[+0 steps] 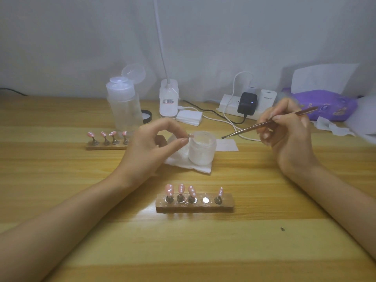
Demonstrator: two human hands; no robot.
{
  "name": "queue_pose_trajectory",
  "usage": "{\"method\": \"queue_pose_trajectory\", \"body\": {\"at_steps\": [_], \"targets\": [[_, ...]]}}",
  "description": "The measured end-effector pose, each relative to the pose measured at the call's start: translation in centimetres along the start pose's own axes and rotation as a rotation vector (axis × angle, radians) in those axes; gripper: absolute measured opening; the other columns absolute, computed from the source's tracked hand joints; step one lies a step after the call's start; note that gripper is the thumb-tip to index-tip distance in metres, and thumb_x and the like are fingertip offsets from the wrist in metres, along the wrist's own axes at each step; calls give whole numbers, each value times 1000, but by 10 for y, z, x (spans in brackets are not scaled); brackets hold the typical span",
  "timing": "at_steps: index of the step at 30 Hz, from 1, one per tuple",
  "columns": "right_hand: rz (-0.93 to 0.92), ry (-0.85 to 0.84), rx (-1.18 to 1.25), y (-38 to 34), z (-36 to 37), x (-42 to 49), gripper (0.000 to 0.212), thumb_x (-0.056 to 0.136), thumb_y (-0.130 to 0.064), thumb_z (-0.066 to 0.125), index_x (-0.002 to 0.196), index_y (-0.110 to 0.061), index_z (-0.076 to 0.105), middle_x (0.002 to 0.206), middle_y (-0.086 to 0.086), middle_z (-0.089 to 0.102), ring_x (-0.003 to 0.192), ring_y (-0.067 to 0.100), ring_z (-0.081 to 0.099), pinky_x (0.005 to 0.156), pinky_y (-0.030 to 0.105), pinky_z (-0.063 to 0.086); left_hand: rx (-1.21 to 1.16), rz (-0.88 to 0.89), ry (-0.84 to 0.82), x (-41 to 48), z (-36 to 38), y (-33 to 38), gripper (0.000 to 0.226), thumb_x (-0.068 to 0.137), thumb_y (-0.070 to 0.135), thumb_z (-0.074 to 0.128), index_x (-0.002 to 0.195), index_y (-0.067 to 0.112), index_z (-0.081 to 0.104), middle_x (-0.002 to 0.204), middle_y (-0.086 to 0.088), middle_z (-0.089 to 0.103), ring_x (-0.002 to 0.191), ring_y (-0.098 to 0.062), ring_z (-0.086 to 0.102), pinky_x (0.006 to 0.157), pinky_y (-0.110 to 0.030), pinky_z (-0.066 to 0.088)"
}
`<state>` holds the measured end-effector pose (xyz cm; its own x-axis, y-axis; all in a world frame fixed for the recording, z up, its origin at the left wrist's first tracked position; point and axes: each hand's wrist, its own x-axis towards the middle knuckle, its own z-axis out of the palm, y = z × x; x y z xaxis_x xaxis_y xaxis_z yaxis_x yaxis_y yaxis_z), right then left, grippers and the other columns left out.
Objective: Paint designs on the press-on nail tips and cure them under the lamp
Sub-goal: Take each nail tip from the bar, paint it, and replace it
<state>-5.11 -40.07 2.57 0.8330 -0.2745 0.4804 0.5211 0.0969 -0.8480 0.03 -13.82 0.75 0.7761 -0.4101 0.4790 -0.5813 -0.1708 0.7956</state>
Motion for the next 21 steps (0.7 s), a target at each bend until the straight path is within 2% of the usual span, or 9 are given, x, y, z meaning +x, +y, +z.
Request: {"method": "queue_pose_trajectory", "body": {"at_steps": [3, 8, 12, 21], "targets": [[69, 99, 86, 4, -1, 1, 17, 80, -4, 38, 71, -17, 43, 62, -1, 60, 47, 11, 49, 41, 16, 31, -96, -68, 46, 1, -2, 1, 12, 88, 10, 73, 84, 22, 70, 69, 22, 67, 43, 0, 42, 45, -8, 34], [131, 144, 132, 8, 0, 3, 30, 90, 5, 27, 73, -16, 39, 58, -3, 60, 45, 9, 46, 40, 15, 29, -187, -138, 73, 1, -4, 10, 5, 83, 19, 77, 82, 19, 72, 71, 14, 69, 50, -6, 53, 48, -16, 42], [162, 157, 156, 7, 2, 4, 30, 92, 5, 26, 74, -15, 39, 58, -2, 60, 44, 8, 48, 38, 15, 29, -204, -92, 66, 1, -4, 23, 17, 75, 34, 78, 80, 18, 73, 78, 12, 71, 65, -5, 58, 57, -14, 44], [198, 175, 154, 7, 4, 4, 30, 93, 4, 29, 75, -16, 40, 59, -2, 59, 46, 9, 50, 37, 15, 29, -210, 51, 39, -5, -3, 41, 11, 82, 25, 76, 81, 16, 69, 85, 1, 74, 83, -12, 71, 71, -20, 55]]}}
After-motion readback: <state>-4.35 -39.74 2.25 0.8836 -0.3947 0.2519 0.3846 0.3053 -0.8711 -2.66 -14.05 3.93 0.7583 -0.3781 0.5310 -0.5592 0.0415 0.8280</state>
